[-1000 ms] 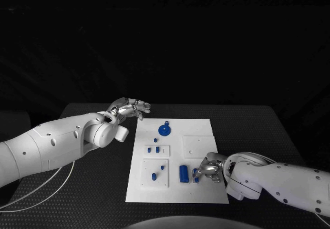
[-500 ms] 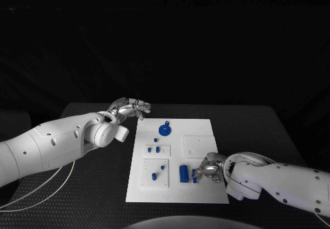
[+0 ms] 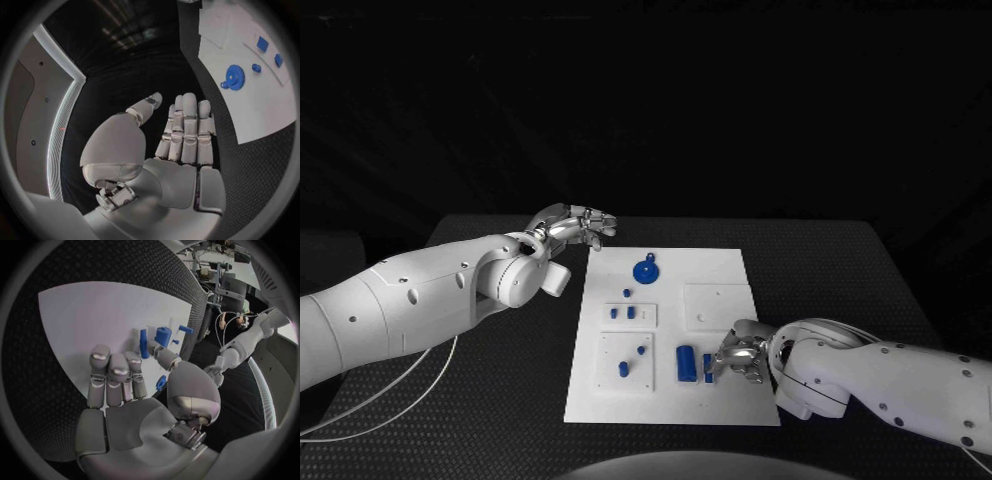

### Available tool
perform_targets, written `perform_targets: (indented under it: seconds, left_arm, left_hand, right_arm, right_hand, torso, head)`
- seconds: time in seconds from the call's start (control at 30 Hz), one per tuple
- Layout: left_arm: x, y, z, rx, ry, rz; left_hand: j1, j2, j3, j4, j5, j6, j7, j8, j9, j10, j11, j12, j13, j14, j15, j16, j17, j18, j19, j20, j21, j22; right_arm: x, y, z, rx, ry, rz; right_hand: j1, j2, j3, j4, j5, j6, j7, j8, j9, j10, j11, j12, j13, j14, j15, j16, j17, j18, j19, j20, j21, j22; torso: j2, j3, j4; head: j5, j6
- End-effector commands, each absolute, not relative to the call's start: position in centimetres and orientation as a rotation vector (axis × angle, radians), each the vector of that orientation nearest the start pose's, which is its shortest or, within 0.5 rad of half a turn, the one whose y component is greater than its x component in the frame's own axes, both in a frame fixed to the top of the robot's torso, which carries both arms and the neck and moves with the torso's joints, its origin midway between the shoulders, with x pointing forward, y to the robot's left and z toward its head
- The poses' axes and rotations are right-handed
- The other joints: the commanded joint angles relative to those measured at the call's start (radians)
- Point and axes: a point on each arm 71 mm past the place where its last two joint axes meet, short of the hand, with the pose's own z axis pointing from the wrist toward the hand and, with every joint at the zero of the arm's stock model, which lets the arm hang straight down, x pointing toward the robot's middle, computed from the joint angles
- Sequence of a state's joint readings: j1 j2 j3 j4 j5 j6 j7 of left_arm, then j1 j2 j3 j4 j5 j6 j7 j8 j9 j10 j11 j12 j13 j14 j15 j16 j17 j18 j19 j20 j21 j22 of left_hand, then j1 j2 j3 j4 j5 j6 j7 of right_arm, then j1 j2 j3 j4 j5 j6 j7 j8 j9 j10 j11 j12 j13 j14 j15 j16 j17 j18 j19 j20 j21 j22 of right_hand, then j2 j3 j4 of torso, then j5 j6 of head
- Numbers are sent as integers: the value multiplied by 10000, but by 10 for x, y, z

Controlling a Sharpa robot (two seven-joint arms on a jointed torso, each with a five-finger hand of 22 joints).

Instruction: Assemble the parts on the task board

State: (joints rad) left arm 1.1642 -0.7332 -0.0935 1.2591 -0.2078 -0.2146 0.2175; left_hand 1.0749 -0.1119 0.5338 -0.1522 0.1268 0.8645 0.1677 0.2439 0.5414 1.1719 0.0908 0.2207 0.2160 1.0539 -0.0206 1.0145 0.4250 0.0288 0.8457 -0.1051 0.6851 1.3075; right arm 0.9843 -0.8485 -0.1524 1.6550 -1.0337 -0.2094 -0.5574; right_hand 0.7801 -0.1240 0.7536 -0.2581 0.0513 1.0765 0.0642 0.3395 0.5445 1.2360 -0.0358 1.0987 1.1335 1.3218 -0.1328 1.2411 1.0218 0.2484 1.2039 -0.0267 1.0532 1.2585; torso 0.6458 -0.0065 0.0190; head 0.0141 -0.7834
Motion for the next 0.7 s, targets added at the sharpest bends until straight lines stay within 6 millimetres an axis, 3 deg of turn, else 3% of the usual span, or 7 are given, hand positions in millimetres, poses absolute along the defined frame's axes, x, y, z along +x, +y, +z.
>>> perform_targets:
  seconds: [0.03, 0.17, 0.3, 0.43, 0.57, 0.7]
  left_arm:
    - [517, 226, -240, -10250, 16932, -12954]
    - [517, 226, -240, -10248, 16929, -12955]
    - [517, 226, -240, -10253, 16931, -12946]
    - [517, 227, -240, -10260, 16913, -12921]
    - [517, 226, -240, -10255, 16927, -12938]
    - [517, 226, -240, -10255, 16923, -12936]
  left_hand:
    - [-104, -16, 4, 45, -33, -18, 33, 59, -17, -46, -5, -23, 15, 40, 31, -67, 17, 107, 37, -102, -38, 128]
    - [-103, -15, 4, 47, -33, -19, 33, 60, -17, -47, -6, -23, 16, 40, 31, -68, 18, 107, 37, -102, -39, 129]
    - [-102, -13, 5, 48, -33, -19, 33, 61, -17, -47, -6, -23, 16, 40, 31, -68, 19, 107, 38, -103, -39, 130]
    - [-101, -12, 5, 49, -32, -20, 33, 61, -17, -47, -6, -22, 16, 41, 31, -68, 20, 108, 38, -103, -40, 131]
    - [-99, -13, 6, 49, -32, -20, 33, 62, -18, -47, -6, -22, 17, 41, 31, -69, 22, 108, 38, -103, -41, 132]
    - [-98, -12, 6, 50, -32, -21, 33, 63, -18, -47, -6, -22, 17, 42, 31, -69, 23, 108, 38, -103, -42, 133]
  right_arm:
    - [377, -192, -330, 3746, 23683, 5004]
    - [379, -193, -324, 3448, 22947, 5901]
    - [381, -199, -316, 2781, 21930, 6430]
    - [383, -205, -309, 1873, 20976, 6480]
    - [386, -209, -305, 1279, 20416, 6527]
    - [388, -209, -304, 770, 20157, 6531]
  right_hand:
    - [-16, -254, -33, 13, -7, -17, 82, -71, 13, 3, -22, -68, 8, -18, -47, -37, -18, 134, -10, -62, 42, -18]
    - [63, -868, 106, 339, -11, -76, 106, -126, 12, -14, 1, -94, -2, -12, -47, -70, -45, 134, 23, -73, 13, -73]
    - [315, -1253, 181, 488, -22, -531, 250, -353, -39, -74, 133, -86, 21, -14, 49, -95, -57, 134, 35, -112, -8, -109]
    - [769, -1311, 180, 382, -21, -769, 324, -443, -25, -116, 203, -64, 46, -19, 111, -107, -56, 134, 15, -142, -12, -120]
    - [1577, -1116, 454, 160, -28, -868, 359, -462, 9, -131, 237, -50, 52, -23, 142, -120, -54, 134, 4, -188, -20, -135]
    - [1963, -1043, 622, 128, -27, -1110, 443, -589, -38, -153, 315, -54, 48, -30, 212, -132, -51, 134, -18, -177, -30, -147]
  torso:
    - [-2, 1, -3]
    - [-1, 2, -1]
    - [2, 5, -4]
    - [0, 5, -10]
    - [2, 7, -13]
    - [4, 9, -9]
  head:
    - [0, 19]
    - [-4, 40]
    - [9, 38]
    - [6, 56]
    - [18, 65]
    - [31, 74]
